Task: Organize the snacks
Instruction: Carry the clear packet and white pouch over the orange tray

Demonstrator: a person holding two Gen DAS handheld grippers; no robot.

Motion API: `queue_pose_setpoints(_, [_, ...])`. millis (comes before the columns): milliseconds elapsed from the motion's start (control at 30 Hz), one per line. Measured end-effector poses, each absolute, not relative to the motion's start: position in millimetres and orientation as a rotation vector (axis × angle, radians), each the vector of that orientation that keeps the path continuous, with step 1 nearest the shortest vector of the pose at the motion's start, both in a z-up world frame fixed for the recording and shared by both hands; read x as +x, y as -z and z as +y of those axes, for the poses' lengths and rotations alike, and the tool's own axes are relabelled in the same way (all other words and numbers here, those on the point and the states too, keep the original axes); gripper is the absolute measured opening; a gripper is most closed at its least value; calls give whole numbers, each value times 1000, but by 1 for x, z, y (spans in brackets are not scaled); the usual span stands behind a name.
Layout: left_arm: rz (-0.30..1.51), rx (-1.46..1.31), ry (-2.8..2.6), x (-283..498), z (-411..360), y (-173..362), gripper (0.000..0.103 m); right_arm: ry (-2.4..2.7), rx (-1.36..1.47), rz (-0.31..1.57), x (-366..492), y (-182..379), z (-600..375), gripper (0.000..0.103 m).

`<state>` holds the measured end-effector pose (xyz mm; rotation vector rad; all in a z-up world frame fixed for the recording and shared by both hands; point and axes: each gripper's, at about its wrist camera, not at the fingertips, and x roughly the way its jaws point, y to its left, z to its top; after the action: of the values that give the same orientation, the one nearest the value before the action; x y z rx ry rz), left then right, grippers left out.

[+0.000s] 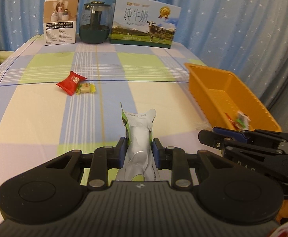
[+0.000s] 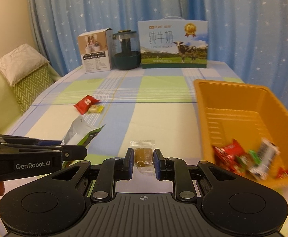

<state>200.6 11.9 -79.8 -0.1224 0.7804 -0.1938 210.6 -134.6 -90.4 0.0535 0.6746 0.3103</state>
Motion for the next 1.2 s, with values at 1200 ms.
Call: queue_pose_setpoints(1200, [760, -127, 318, 120, -77, 47, 25, -84, 158, 638, 109, 68, -226, 21])
